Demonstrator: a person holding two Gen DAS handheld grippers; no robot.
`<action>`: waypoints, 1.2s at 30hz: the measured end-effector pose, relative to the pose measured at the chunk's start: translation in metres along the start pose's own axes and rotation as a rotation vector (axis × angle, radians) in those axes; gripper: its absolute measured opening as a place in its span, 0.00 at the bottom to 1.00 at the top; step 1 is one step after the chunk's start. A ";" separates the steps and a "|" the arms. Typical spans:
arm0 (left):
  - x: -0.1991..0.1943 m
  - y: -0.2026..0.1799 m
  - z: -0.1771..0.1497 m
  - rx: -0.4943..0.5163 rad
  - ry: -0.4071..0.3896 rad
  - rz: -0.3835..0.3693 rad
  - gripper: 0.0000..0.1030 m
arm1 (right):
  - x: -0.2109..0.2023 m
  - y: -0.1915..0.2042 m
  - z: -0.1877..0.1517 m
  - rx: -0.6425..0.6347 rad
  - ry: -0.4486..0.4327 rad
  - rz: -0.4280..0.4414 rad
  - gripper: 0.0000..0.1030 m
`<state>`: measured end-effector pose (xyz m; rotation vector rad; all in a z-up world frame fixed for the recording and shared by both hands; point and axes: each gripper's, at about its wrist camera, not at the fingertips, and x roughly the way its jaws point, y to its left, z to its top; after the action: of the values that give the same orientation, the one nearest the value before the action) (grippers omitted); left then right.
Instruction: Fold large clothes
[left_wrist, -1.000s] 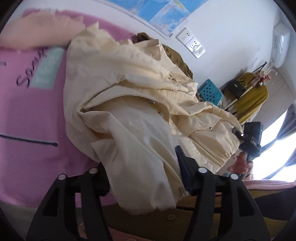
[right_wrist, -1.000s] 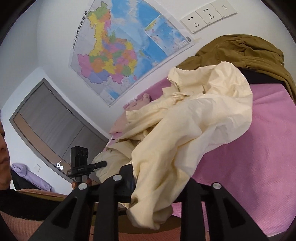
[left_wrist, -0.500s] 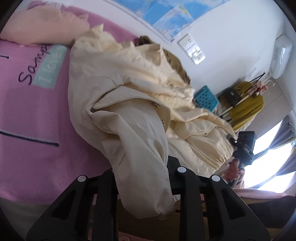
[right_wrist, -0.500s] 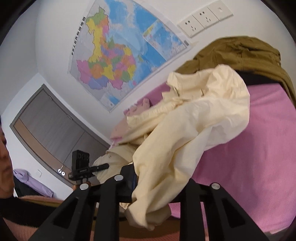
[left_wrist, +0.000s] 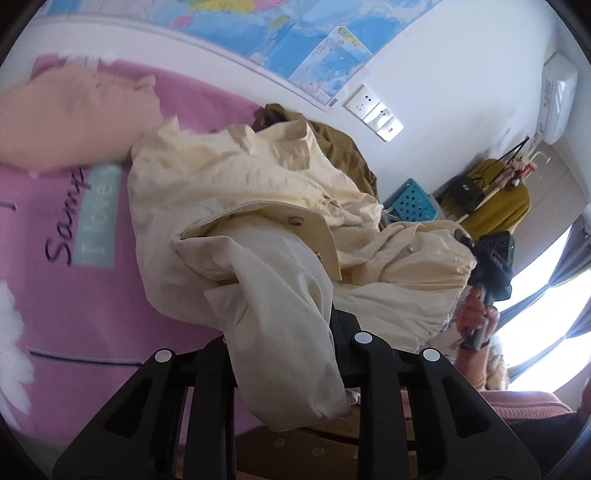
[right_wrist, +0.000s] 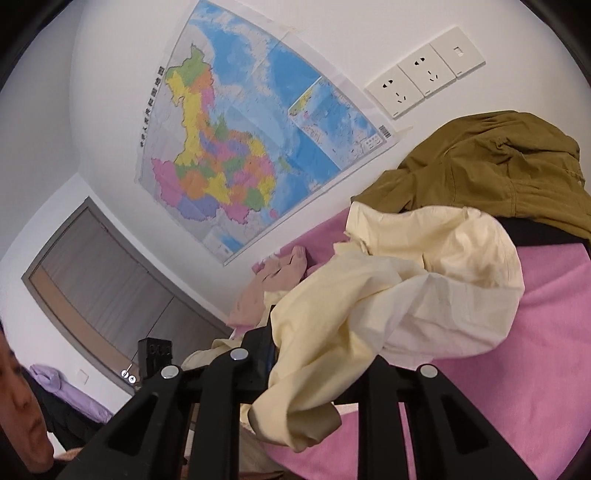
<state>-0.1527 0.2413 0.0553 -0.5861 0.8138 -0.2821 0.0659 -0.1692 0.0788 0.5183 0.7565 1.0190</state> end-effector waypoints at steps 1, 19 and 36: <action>0.000 -0.003 0.004 0.013 -0.003 0.015 0.23 | 0.002 0.000 0.002 0.000 0.000 0.001 0.19; -0.001 -0.008 0.046 0.038 -0.022 0.083 0.23 | 0.028 -0.007 0.044 0.040 -0.011 -0.019 0.19; 0.009 -0.004 0.087 0.042 0.002 0.123 0.24 | 0.057 -0.015 0.080 0.065 -0.011 -0.057 0.19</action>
<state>-0.0816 0.2670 0.0993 -0.4947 0.8400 -0.1869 0.1536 -0.1284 0.1017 0.5552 0.7926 0.9405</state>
